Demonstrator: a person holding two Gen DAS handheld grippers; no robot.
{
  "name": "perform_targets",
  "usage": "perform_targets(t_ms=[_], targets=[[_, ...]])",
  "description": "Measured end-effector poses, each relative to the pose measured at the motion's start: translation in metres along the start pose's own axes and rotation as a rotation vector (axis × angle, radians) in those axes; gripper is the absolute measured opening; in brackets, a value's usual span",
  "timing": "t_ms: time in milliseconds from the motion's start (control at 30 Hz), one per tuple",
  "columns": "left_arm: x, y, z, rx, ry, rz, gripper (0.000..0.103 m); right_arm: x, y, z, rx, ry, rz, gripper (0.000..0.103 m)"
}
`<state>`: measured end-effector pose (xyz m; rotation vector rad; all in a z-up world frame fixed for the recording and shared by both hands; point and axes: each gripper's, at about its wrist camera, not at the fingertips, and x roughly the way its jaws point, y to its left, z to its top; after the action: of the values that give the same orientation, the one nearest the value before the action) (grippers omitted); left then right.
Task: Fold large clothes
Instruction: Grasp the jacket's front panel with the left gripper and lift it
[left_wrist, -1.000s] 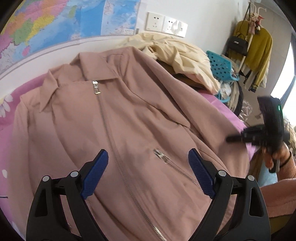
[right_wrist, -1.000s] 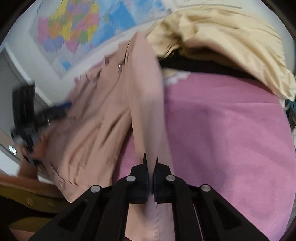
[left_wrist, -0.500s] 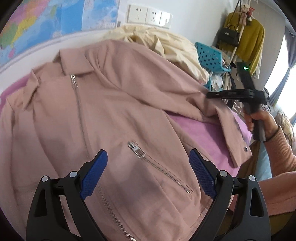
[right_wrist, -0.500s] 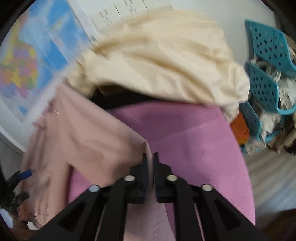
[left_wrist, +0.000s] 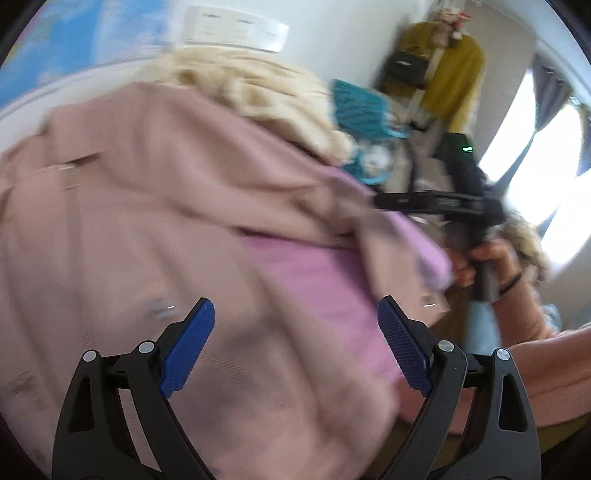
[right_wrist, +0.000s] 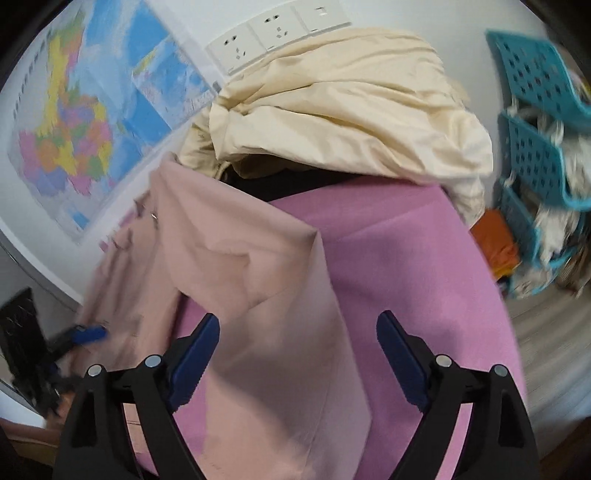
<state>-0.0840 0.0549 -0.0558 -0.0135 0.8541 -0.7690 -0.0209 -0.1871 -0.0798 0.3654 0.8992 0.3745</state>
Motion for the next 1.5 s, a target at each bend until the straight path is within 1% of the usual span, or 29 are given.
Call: perform_targets(t_ms=[67,133,167,200,233,267,300,333,367,400,433,467,500,533,567,633,700,800,933,1033,1133,1233,1267,1333,1400,1500], targets=[[0.022,-0.019,0.009,0.032,0.039,-0.062,0.088,-0.003,-0.002,-0.006,0.029,-0.035,0.023,0.085],[0.049,-0.035,0.018,0.051,0.094,-0.141,0.087,-0.007,-0.007,-0.012,0.062,-0.061,0.048,0.085],[0.062,-0.04,0.021,0.051,0.126,-0.161,0.084,-0.008,-0.008,-0.012,0.073,-0.07,0.055,0.085],[0.081,-0.046,0.025,0.055,0.175,-0.166,0.081,-0.01,-0.011,-0.013,0.09,-0.081,0.066,0.085],[0.094,-0.05,0.027,0.055,0.203,-0.167,0.076,-0.012,-0.014,-0.013,0.108,-0.09,0.082,0.085],[0.111,-0.052,0.029,0.046,0.242,-0.174,0.074,-0.013,-0.015,-0.013,0.115,-0.096,0.089,0.085],[0.12,-0.052,0.029,0.037,0.264,-0.174,0.073,-0.015,-0.016,-0.014,0.117,-0.099,0.09,0.085],[0.135,-0.053,0.029,0.021,0.302,-0.169,0.067,-0.016,-0.017,-0.014,0.118,-0.1,0.091,0.085],[0.146,-0.054,0.028,0.009,0.327,-0.159,0.063,-0.017,-0.018,-0.014,0.118,-0.1,0.092,0.085],[0.145,-0.056,0.029,0.015,0.295,-0.151,0.062,-0.018,-0.019,-0.014,0.118,-0.099,0.093,0.085],[0.146,-0.061,0.031,0.027,0.291,-0.156,0.05,-0.018,-0.019,-0.014,0.118,-0.1,0.094,0.085],[0.148,-0.063,0.031,0.028,0.298,-0.176,0.027,-0.019,-0.019,-0.014,0.117,-0.101,0.093,0.085],[0.148,-0.063,0.03,0.022,0.3,-0.179,0.018,-0.02,-0.019,-0.014,0.118,-0.103,0.095,0.085],[0.148,-0.062,0.03,0.02,0.3,-0.179,0.003,-0.021,-0.019,-0.014,0.121,-0.107,0.104,0.085],[0.144,-0.061,0.03,0.021,0.291,-0.192,0.002,-0.022,-0.019,-0.013,0.123,-0.111,0.112,0.085],[0.126,-0.058,0.033,0.027,0.242,-0.205,0.002,-0.024,-0.016,-0.01,0.114,-0.116,0.121,0.085],[0.099,-0.052,0.039,0.03,0.18,-0.225,0.002,-0.025,-0.012,-0.008,0.098,-0.119,0.124,0.085],[0.062,-0.043,0.045,0.032,0.114,-0.245,0.002,-0.024,-0.005,-0.003,0.082,-0.125,0.143,0.085],[0.011,-0.027,0.048,0.035,0.021,-0.204,0.002,-0.016,0.006,0.005,0.06,-0.116,0.156,0.085],[-0.025,-0.012,0.047,0.017,-0.028,-0.173,0.002,-0.002,0.021,0.011,0.027,-0.086,0.177,0.085],[-0.066,0.001,0.045,-0.006,-0.078,-0.107,0.002,0.012,0.039,0.018,-0.017,-0.057,0.197,0.085],[-0.108,0.02,0.037,-0.039,-0.139,-0.021,0.002,0.026,0.059,0.025,-0.057,-0.029,0.223,0.085],[-0.123,0.026,0.034,-0.053,-0.159,0.012,0.002,0.03,0.067,0.028,-0.069,-0.021,0.235,0.085],[-0.148,0.043,0.026,-0.088,-0.197,0.1,0.002,0.038,0.081,0.034,-0.096,-0.008,0.262,0.085],[-0.165,0.063,0.019,-0.137,-0.209,0.176,0.002,0.047,0.095,0.04,-0.128,0.002,0.275,0.085],[-0.185,0.093,0.008,-0.212,-0.214,0.27,0.002,0.062,0.117,0.049,-0.172,0.029,0.284,0.085]])
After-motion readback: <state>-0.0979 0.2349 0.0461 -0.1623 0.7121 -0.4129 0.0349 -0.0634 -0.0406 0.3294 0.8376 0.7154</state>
